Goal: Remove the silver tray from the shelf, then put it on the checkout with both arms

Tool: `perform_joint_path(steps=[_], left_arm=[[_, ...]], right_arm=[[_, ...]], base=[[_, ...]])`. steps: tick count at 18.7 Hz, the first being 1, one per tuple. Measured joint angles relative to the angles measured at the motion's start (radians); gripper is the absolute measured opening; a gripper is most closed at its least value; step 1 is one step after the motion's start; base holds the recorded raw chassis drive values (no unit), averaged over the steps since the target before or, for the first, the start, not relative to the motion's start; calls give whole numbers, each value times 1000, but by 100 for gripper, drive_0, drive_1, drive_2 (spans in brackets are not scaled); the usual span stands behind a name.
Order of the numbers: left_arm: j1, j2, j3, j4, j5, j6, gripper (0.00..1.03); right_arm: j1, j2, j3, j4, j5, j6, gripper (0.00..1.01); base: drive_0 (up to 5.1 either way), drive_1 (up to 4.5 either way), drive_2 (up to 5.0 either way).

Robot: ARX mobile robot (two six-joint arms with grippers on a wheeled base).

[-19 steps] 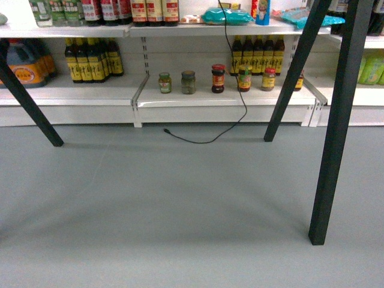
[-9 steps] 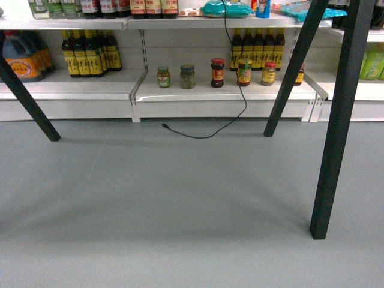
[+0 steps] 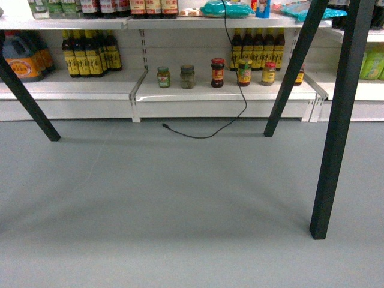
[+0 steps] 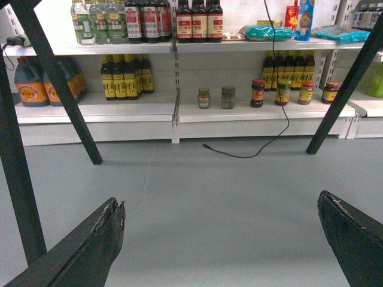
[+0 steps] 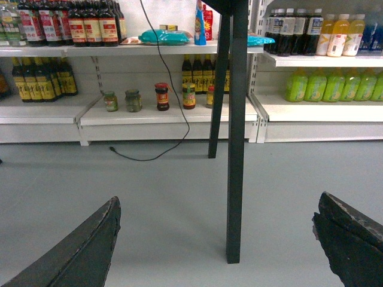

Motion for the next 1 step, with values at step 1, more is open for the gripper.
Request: perform_joint_path(steps=[1], left_arm=[[0, 0, 0, 0, 0, 0, 98]], right_arm=[[0, 0, 0, 0, 0, 0, 98]], base=[[0, 0, 0]])
